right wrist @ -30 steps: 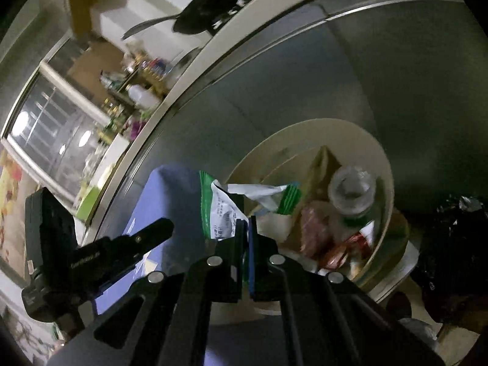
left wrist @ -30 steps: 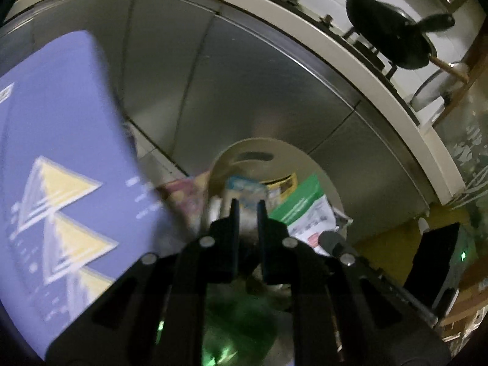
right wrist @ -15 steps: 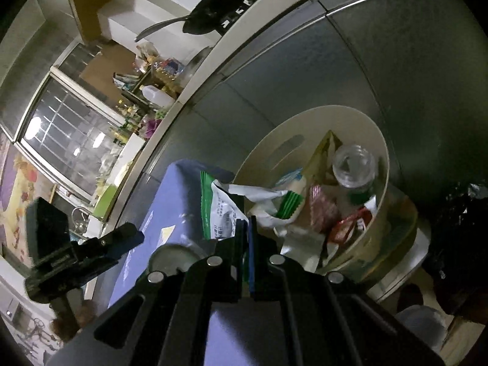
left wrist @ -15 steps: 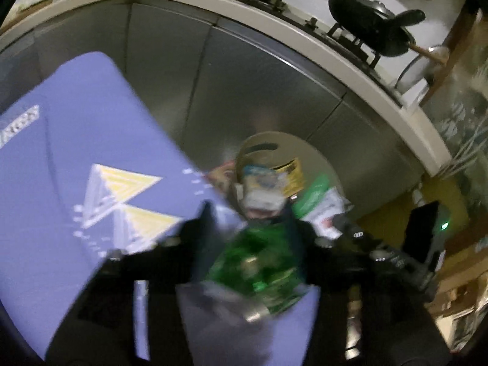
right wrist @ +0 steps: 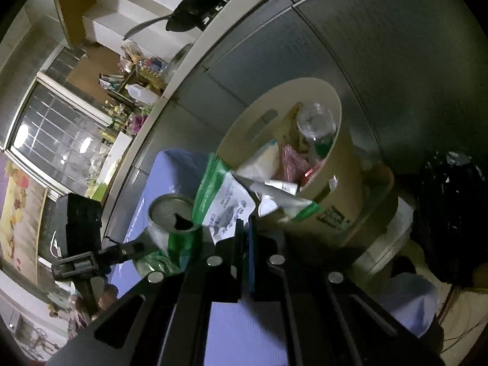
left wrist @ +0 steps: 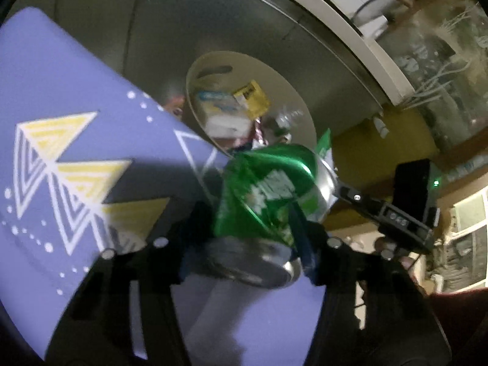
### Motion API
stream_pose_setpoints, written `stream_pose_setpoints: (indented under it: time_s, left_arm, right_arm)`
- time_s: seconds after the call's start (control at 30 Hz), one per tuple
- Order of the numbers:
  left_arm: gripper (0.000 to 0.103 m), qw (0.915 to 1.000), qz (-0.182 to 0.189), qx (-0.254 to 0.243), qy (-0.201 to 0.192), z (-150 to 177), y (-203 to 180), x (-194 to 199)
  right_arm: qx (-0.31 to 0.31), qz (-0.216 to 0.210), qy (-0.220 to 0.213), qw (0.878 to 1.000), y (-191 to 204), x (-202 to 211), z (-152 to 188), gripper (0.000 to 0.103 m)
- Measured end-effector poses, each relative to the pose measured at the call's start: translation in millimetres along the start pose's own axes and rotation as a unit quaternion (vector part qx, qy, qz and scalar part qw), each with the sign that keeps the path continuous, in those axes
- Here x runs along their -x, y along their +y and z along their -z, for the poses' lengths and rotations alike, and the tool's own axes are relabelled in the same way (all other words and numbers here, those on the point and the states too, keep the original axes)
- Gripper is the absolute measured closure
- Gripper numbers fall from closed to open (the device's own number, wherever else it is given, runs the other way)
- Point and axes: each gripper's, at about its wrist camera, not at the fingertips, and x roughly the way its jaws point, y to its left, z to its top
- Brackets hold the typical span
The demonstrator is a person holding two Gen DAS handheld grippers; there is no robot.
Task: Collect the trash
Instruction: 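Carry the can and wrapper over the beige bin and open both tools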
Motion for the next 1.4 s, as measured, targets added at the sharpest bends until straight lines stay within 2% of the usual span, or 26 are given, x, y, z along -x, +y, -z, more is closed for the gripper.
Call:
stream_pose_setpoints:
  time_s: [0.03, 0.13, 0.4, 0.47, 0.57, 0.63, 0.7, 0.73, 0.77, 0.83, 0.9, 1.0, 1.07, 1.2, 1.4]
  left_arm:
    - [0.064, 1.0, 0.003, 0.001, -0.001, 2, -1, 0]
    - [0.103, 0.9999, -0.001, 0.008, -0.009, 11, -4, 3]
    - [0.103, 0.9956, -0.002, 0.085, -0.04, 23, 11, -2]
    - [0.103, 0.9928, -0.003, 0.111, -0.044, 26, 20, 4]
    - [0.103, 0.9856, 0.002, 0.152, -0.074, 37, 33, 30]
    - [0.1, 0.9809, -0.008, 0.165, -0.103, 54, 34, 54]
    - [0.083, 0.9765, -0.022, 0.184, -0.11, 77, 32, 69]
    - [0.066, 0.9736, -0.023, 0.198, -0.111, 91, 30, 74]
    - [0.056, 0.9702, -0.023, 0.215, -0.109, 106, 29, 77]
    - [0.053, 0.9657, -0.016, 0.239, -0.101, 128, 27, 78]
    - [0.052, 0.9582, 0.008, 0.268, -0.1, 152, 23, 77]
    - [0.044, 0.9475, 0.034, 0.304, -0.092, 175, 16, 65]
    - [0.044, 0.9481, 0.044, 0.305, -0.08, 177, 9, 51]
    - [0.042, 0.9559, 0.038, 0.28, -0.08, 164, -4, 40]
    - [0.043, 0.9504, 0.056, 0.289, -0.101, 147, 2, 32]
  right_arm:
    - [-0.001, 0.0, 0.004, 1.0, 1, -2, 1, 0.103]
    - [0.005, -0.003, 0.01, 1.0, 9, -8, 4, 0.103]
    - [0.012, -0.011, 0.006, 1.0, 17, -14, -2, 0.103]
    - [0.024, -0.008, 0.0, 1.0, 21, -10, -1, 0.103]
    - [0.031, -0.011, -0.007, 0.999, 25, -6, -1, 0.103]
    - [0.029, -0.018, -0.006, 0.999, 24, -6, -1, 0.103]
    - [0.028, -0.023, -0.004, 0.999, 24, -5, -1, 0.103]
    - [0.028, -0.026, -0.002, 0.999, 25, -4, 0, 0.103]
    - [0.029, -0.03, -0.002, 0.999, 26, -3, 0, 0.103]
    - [0.036, -0.038, -0.005, 0.999, 29, 3, 2, 0.103]
    - [0.047, -0.043, -0.009, 0.998, 34, 9, 4, 0.103]
    - [0.051, -0.053, -0.004, 0.997, 39, 10, 8, 0.103]
    - [0.053, -0.059, 0.003, 0.997, 42, 8, 11, 0.103]
    - [0.06, -0.065, 0.016, 0.996, 49, 2, 17, 0.103]
    - [0.053, -0.065, 0.048, 0.995, 47, -13, 31, 0.103]
